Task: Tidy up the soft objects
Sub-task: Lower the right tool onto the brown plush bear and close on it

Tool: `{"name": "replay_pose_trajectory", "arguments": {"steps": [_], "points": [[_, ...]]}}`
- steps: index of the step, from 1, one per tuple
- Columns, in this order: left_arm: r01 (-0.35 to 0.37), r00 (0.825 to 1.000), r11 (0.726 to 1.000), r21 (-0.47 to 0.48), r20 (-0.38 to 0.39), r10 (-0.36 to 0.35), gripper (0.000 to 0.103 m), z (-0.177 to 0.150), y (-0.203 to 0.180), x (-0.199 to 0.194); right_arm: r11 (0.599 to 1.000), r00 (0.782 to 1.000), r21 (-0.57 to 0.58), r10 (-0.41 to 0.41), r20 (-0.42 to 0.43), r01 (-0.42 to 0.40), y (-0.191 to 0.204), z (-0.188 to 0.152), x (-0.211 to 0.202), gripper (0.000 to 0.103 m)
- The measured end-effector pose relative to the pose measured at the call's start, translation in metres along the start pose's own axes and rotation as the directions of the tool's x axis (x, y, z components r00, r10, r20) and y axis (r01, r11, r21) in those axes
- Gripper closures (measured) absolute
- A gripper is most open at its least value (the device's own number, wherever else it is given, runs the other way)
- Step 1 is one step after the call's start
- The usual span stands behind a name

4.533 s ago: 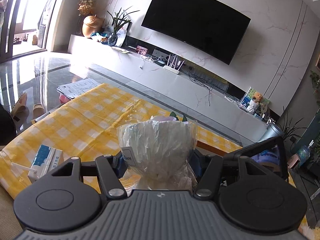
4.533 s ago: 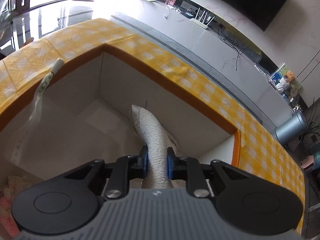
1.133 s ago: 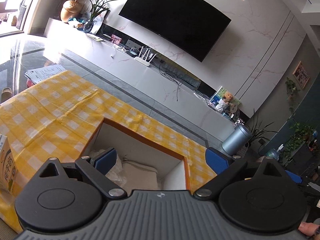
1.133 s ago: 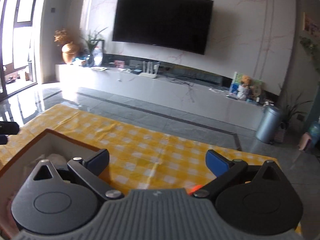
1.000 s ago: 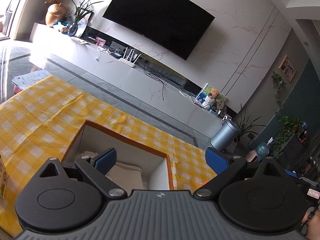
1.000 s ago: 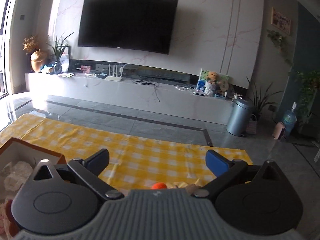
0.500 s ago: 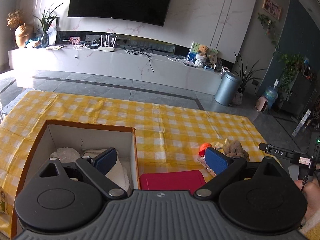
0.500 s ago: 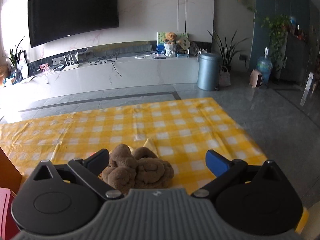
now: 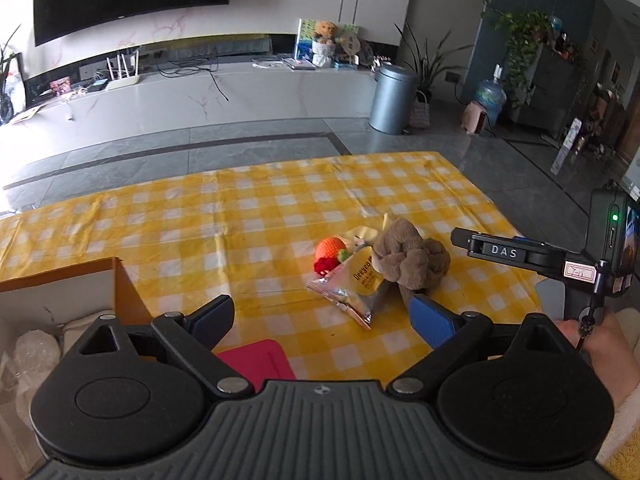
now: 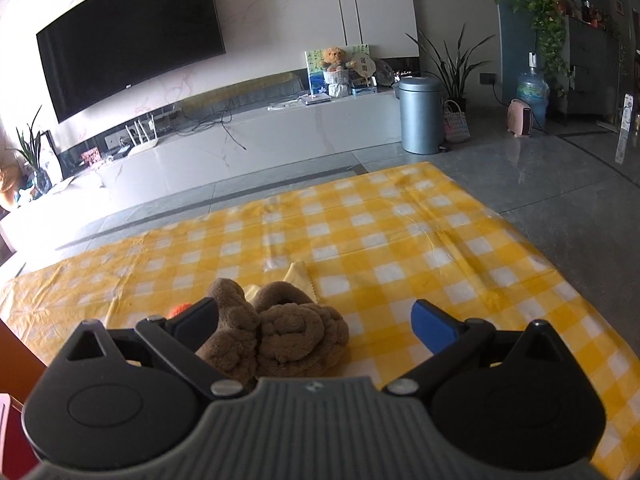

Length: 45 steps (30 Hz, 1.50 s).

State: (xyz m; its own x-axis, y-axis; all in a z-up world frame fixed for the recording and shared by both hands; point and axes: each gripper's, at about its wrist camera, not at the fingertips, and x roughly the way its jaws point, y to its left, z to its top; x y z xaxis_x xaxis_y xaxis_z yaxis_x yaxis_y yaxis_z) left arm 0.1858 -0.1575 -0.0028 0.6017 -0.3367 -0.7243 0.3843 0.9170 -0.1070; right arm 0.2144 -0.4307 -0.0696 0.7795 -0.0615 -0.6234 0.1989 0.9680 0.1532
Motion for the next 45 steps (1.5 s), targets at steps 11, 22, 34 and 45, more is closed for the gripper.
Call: {"name": "replay_pose_trajectory", "arguments": {"steps": [11,22,34,45], "points": [[-0.034,0.994,0.999,0.037,-0.101,0.037,0.000,0.010,-0.025,0.060,0.992,0.990,0.037,0.122,-0.066,-0.119,-0.001,-0.005,0.025,0.002],[-0.128,0.986,0.990,0.064,-0.099,0.133,0.000,0.019,-0.013,0.052,0.976,0.988,-0.186,0.093,-0.120,-0.114,0.050,-0.015,0.049,0.002],[-0.121,0.989,0.988,0.093,-0.075,0.128,0.000,0.017,-0.028,0.020,0.948,0.988,-0.310,0.029,-0.152,-0.075,0.053,-0.026,0.050,0.042],[-0.092,0.991,0.993,0.069,-0.094,0.098,0.000,0.013,-0.032,0.028,0.983,0.979,-0.163,0.048,-0.199,-0.081,0.013,-0.018,-0.025,0.080]]}}
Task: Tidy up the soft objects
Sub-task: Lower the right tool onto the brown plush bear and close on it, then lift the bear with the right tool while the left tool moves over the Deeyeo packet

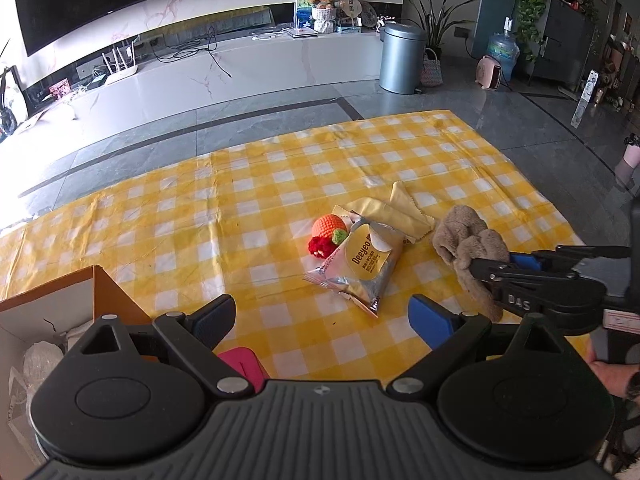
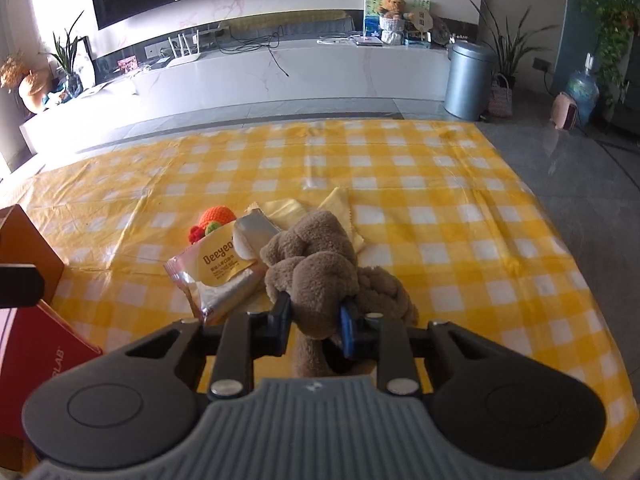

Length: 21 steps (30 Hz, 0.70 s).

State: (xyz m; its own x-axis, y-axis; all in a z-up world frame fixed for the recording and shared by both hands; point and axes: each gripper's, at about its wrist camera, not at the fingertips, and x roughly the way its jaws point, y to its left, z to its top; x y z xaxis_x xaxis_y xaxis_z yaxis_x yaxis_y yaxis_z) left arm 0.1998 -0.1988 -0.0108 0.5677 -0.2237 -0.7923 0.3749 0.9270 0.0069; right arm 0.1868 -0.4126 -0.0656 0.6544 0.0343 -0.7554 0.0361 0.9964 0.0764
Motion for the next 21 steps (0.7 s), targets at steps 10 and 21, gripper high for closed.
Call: {"name": "replay_pose_trajectory", "arguments": {"steps": [10,21], "points": [[-0.011,1.000,0.998,0.059,0.003,0.010,0.000,-0.002,-0.023,0.042,0.980,0.994,0.166,0.105,0.026,-0.108,-0.042,-0.011,-0.005,0.078],[-0.031,0.996,0.955,0.294,-0.070,0.053,0.000,-0.007,-0.063,0.105,0.974,0.991,0.181,0.134,0.026,-0.136,-0.044,-0.009,0.004,0.071]]}}
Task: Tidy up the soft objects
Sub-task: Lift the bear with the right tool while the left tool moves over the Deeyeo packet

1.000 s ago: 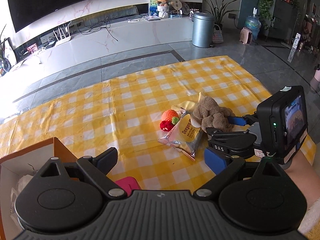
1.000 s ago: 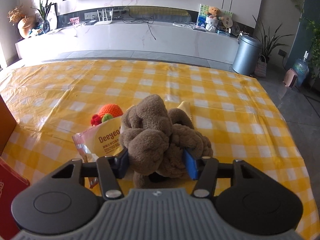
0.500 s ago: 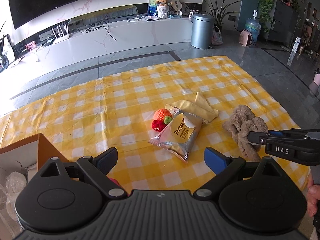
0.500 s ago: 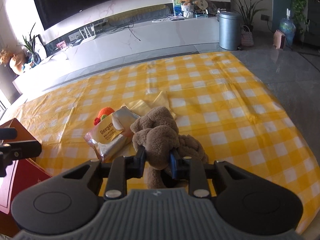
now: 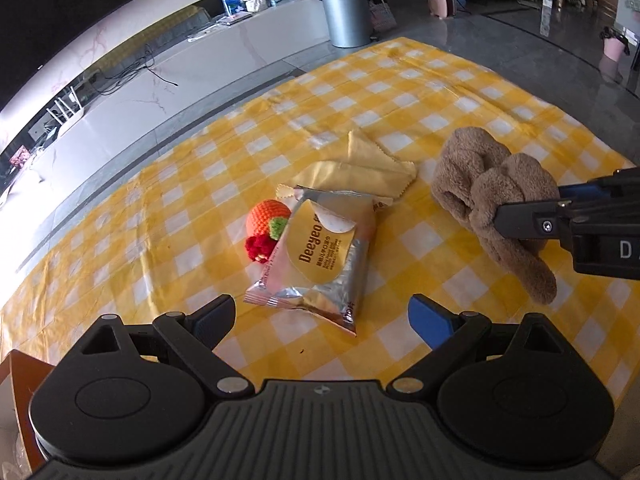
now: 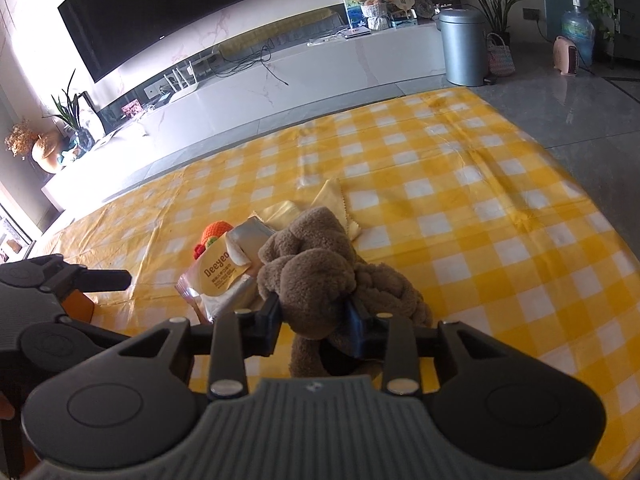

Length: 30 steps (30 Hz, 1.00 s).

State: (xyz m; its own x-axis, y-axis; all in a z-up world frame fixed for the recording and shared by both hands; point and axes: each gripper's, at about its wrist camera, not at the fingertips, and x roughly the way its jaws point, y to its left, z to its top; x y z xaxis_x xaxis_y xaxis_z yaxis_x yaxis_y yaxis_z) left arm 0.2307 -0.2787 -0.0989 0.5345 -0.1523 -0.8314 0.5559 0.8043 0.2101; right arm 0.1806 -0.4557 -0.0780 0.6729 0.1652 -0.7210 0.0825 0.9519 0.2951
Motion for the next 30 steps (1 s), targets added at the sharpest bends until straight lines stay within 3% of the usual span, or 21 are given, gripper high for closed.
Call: {"name": "replay_pose_trajectory", "arguments": {"steps": [4,10,13,14,15,16,18,19,24,30], "points": [[-0.015,1.000,1.000,-0.011,-0.021,0.015,0.000,0.000,-0.003,0.016,1.000,1.000,0.020,0.006,0.005,-0.007,-0.004,0.001,-0.001,0.070],[0.015,0.995,0.998,-0.059,-0.101,-0.021,0.000,-0.002,0.003,0.042,0.998,1.000,0.063,0.025,0.005,-0.026,-0.012,0.001,-0.003,0.066],[0.020,0.995,0.998,-0.064,-0.094,-0.025,0.000,-0.001,0.001,0.048,0.996,0.999,0.081,0.038,0.006,-0.039,-0.015,0.000,-0.001,0.065],[0.032,0.995,0.997,-0.077,-0.093,-0.039,0.003,0.000,0.002,0.049,0.995,0.999,0.086,0.041,0.005,-0.042,-0.015,0.000,-0.001,0.065],[0.038,0.993,0.995,-0.090,-0.106,-0.047,0.013,0.000,0.003,0.050,0.995,0.999,0.087,0.044,0.002,-0.044,-0.015,0.000,0.000,0.065],[0.041,0.992,0.994,-0.104,-0.116,-0.053,0.029,0.001,0.004,0.050,0.996,0.999,0.083,0.045,-0.001,-0.044,-0.014,0.000,0.000,0.065],[0.070,0.986,0.989,-0.132,-0.142,-0.088,0.048,0.003,0.006,0.055,0.997,0.999,0.071,0.042,-0.002,-0.042,-0.011,-0.001,0.000,0.064],[0.083,0.984,0.987,-0.140,-0.146,-0.104,0.065,0.003,0.007,0.056,0.997,0.999,0.069,0.043,-0.003,-0.042,-0.011,-0.001,0.000,0.064],[0.097,0.982,0.985,-0.143,-0.150,-0.118,0.087,0.002,0.009,0.053,0.997,0.999,0.066,0.047,-0.002,-0.047,-0.013,-0.001,0.000,0.064],[0.062,0.979,0.987,-0.146,-0.186,-0.089,0.097,-0.011,0.011,0.042,0.997,0.999,0.059,0.051,-0.003,-0.050,-0.013,-0.001,0.000,0.064]]}}
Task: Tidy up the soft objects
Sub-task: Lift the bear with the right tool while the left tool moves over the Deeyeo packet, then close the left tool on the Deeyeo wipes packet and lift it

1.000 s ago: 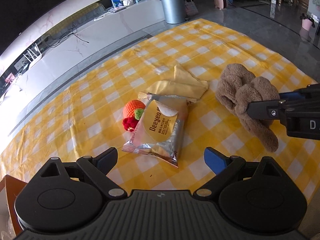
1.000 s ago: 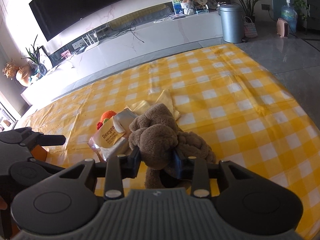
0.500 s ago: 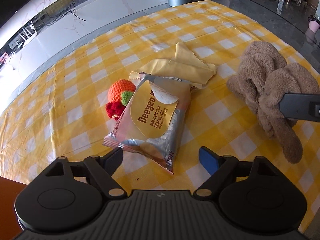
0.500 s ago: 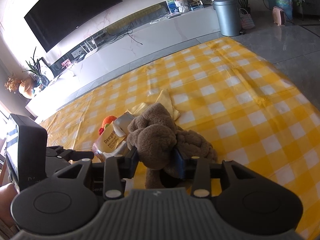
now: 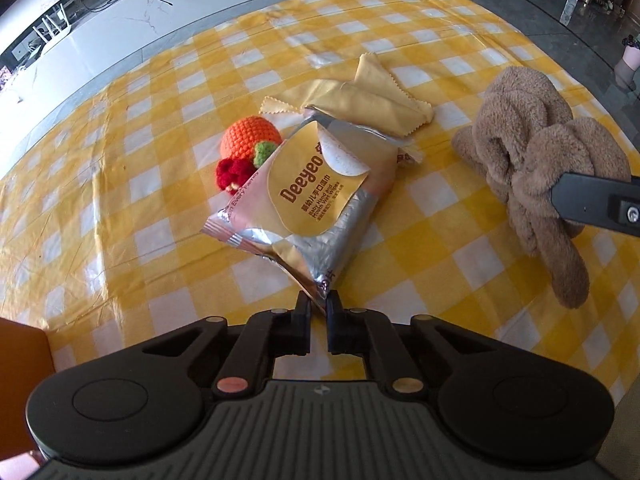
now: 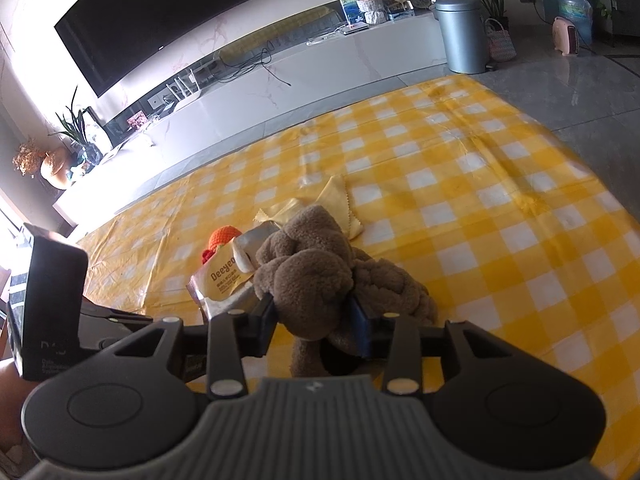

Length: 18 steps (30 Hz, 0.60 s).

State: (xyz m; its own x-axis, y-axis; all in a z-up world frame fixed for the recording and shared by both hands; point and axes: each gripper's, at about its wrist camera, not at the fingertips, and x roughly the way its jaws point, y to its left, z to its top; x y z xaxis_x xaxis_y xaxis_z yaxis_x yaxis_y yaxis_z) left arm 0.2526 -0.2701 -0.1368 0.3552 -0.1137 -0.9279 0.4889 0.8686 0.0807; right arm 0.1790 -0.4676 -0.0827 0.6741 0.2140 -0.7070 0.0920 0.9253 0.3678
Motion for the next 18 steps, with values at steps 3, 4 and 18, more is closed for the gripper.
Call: {"name": "replay_pose_trajectory", "arguments": {"steps": [3,4,18], "points": [[0.017,1.000,0.999,-0.034,-0.003,-0.017,0.098,-0.009,0.007,-0.007,1.000,1.000,-0.003,-0.001,0.000,0.001,0.000,0.000,0.000,0.064],[0.029,1.000,0.999,-0.044,-0.006,-0.030,0.098,-0.011,0.008,-0.009,1.000,1.000,-0.005,-0.001,-0.001,0.001,0.000,0.000,0.001,0.064],[0.023,1.000,0.977,0.212,0.010,-0.025,0.014,-0.042,-0.034,-0.081,0.998,1.000,-0.056,-0.018,-0.025,0.016,0.006,-0.003,0.004,0.064]]}}
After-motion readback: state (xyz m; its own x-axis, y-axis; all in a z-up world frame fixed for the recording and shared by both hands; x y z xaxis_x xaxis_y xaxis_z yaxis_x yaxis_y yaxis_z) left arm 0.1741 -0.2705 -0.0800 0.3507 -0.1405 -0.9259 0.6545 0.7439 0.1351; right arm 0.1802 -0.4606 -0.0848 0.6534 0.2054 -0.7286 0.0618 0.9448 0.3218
